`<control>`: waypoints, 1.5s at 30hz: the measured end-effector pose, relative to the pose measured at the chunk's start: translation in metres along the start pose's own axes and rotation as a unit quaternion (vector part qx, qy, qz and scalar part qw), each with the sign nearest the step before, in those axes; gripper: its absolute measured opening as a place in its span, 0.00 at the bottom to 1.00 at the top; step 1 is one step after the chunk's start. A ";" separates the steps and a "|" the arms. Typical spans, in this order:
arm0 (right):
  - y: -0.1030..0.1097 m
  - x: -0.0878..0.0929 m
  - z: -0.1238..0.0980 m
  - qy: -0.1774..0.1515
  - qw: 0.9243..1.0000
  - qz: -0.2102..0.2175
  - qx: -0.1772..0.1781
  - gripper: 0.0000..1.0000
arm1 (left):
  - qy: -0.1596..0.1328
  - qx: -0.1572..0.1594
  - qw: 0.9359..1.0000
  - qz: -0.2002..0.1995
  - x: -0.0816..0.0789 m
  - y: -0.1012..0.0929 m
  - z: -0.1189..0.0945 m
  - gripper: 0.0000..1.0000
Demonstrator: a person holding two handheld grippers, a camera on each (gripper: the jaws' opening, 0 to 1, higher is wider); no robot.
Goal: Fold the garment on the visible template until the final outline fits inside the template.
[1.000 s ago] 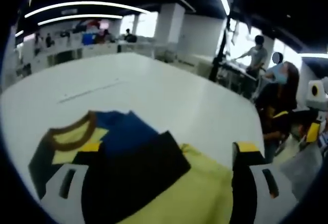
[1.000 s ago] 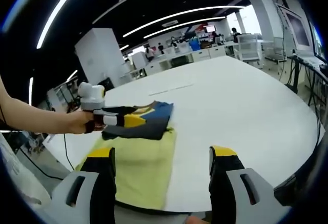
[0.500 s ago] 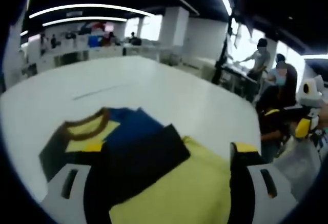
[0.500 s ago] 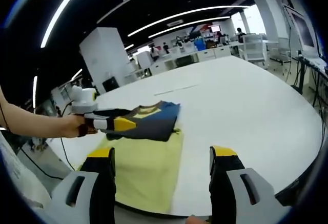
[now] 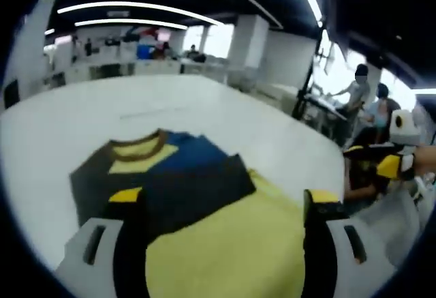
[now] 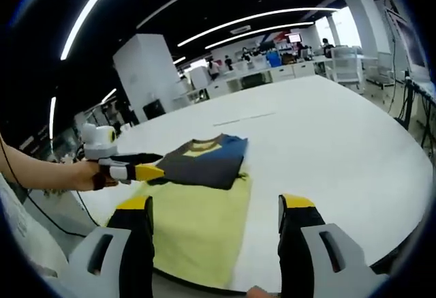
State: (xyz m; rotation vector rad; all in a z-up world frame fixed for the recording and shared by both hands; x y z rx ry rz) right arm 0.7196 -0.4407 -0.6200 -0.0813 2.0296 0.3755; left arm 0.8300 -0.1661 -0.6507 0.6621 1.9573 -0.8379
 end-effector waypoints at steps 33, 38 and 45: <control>0.012 -0.002 0.010 0.004 0.999 -0.018 -0.035 0.74 | -0.026 -0.086 0.996 -0.027 0.021 0.007 -0.086 0.92; 0.014 0.000 0.011 0.008 0.999 -0.020 -0.038 0.74 | -0.031 -0.092 0.995 -0.028 0.024 0.005 -0.099 0.92; 0.017 0.000 0.014 0.010 0.999 -0.023 -0.045 0.74 | -0.028 -0.106 0.993 -0.036 0.034 0.005 -0.115 0.91</control>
Point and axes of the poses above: the point that each gripper's makers call its tool centre point, and the gripper's own axes: z roughly forward along the fingers, y roughly to its left, x roughly out of its underside, the point moved 8 cm from there along -z, roughly backward along the fingers, and after that the axes turned 10 degrees about x, right-handed, at the moved point
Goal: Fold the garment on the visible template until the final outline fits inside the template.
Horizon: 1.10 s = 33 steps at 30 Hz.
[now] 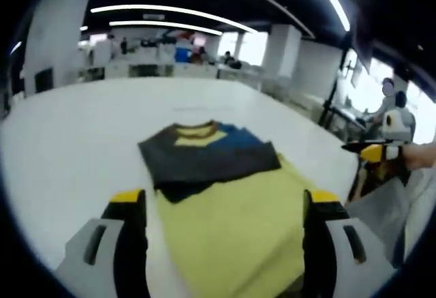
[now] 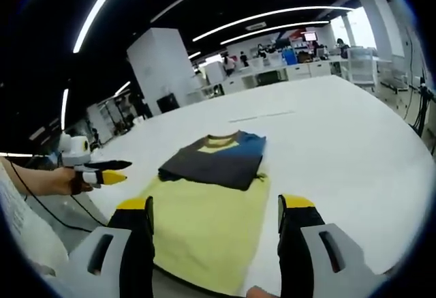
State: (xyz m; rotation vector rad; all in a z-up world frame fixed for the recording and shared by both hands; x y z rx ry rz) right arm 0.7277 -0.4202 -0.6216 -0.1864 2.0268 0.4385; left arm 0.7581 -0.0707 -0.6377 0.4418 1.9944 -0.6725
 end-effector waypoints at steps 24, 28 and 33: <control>0.005 0.001 0.003 0.004 1.000 -0.005 -0.009 0.74 | -0.003 -0.026 0.999 -0.023 0.013 0.006 -0.028 0.89; 0.007 0.002 0.004 0.005 1.000 -0.005 -0.011 0.74 | 0.004 -0.025 0.999 -0.026 0.017 0.006 -0.027 0.88; 0.006 0.004 0.003 0.008 1.000 -0.003 -0.010 0.74 | 0.007 -0.025 0.999 -0.029 0.020 0.006 -0.027 0.88</control>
Point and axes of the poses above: the point that each gripper's makers call its tool centre point, and the gripper's own axes: z roughly forward along the fingers, y roughly to its left, x roughly out of its underside, the point moved 8 cm from there along -z, roughly backward along the fingers, and after that the axes turned 10 degrees about x, right-handed, at the moved point
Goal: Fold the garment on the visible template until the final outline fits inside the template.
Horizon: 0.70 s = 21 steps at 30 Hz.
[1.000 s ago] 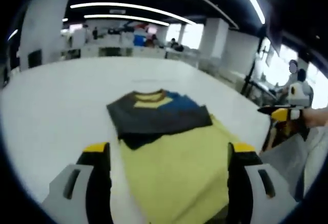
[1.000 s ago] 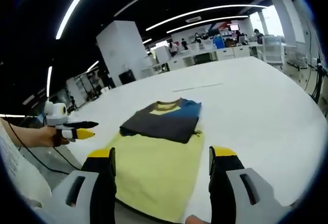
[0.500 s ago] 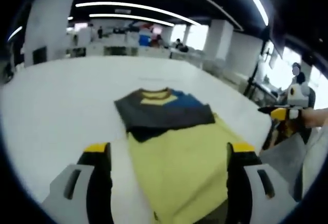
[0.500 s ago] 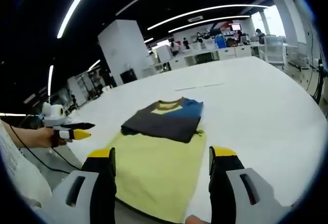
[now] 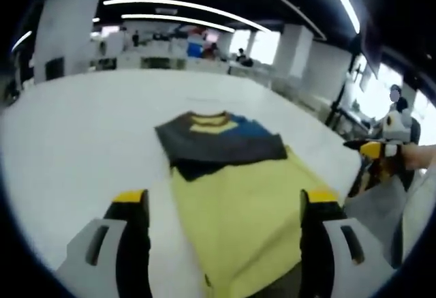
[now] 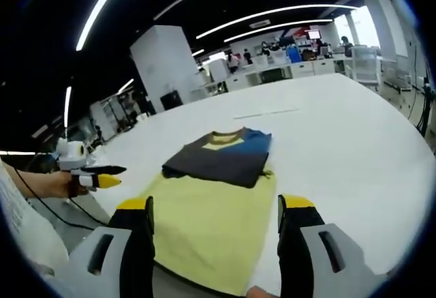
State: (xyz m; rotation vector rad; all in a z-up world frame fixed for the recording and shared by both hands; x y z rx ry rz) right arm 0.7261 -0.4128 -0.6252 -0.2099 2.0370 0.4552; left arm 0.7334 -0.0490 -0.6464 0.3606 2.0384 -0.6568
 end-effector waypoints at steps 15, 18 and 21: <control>-0.001 0.006 0.001 0.010 1.000 0.003 -0.005 0.74 | 0.009 0.000 1.000 -0.010 0.009 0.000 -0.003 0.85; -0.001 0.008 0.001 0.014 1.000 0.004 -0.005 0.74 | 0.011 0.001 1.000 -0.011 0.010 0.000 -0.004 0.84; -0.002 0.010 0.001 0.018 1.000 0.004 -0.004 0.74 | 0.015 0.000 1.000 -0.012 0.012 0.000 -0.005 0.84</control>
Point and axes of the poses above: the point that each gripper's makers call its tool centre point, and the gripper's own axes: z roughly forward along the fingers, y roughly to its left, x roughly out of its underside, the point moved 8 cm from there along -z, roughly backward along the fingers, and after that the axes turned 10 degrees about x, right-handed, at the moved point
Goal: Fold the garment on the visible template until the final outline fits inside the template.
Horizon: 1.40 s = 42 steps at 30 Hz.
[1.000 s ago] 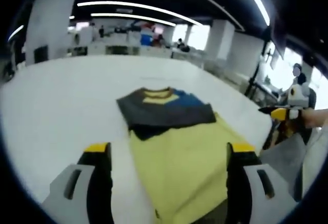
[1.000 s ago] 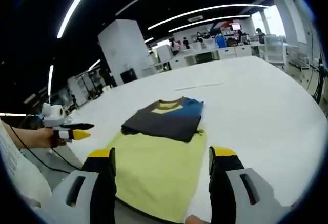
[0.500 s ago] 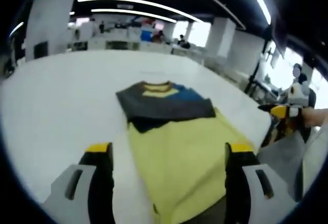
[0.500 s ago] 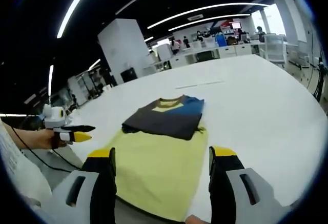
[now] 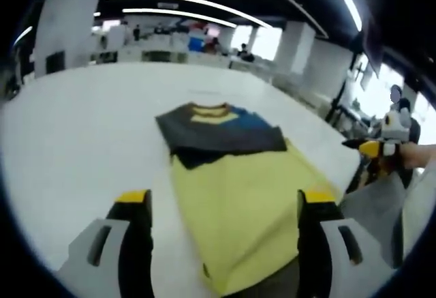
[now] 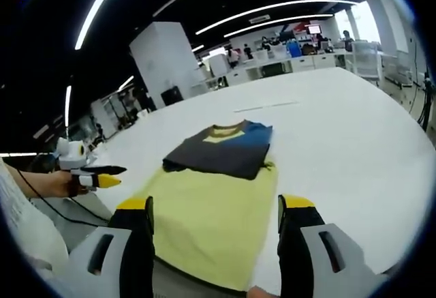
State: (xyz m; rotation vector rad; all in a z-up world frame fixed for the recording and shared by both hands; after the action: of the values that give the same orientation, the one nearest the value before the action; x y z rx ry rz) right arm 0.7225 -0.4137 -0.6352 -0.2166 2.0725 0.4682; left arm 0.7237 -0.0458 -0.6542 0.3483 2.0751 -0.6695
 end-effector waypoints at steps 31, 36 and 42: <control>-0.011 0.040 0.011 0.131 0.991 0.027 -0.008 0.68 | 0.064 0.024 0.996 -0.060 0.025 0.004 0.005 0.80; -0.012 0.047 0.013 0.156 0.986 0.046 -0.019 0.67 | 0.086 0.030 0.993 -0.080 0.034 0.008 0.003 0.80; -0.012 0.053 0.011 0.171 0.984 0.039 -0.023 0.66 | 0.093 0.033 0.991 -0.091 0.038 0.010 -0.004 0.79</control>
State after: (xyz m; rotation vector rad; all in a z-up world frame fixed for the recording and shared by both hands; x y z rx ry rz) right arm 0.7074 -0.4181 -0.6880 -0.2586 2.4137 0.5569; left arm 0.7046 -0.0355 -0.6878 0.2696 2.2862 -0.8433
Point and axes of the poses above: the point that each gripper's makers call its tool centre point, and the gripper's own axes: z roughly forward along the fingers, y roughly to its left, x roughly out of its underside, the point moved 8 cm from there along -z, roughly backward along the fingers, and after that the axes turned 10 degrees about x, right-handed, at the moved point
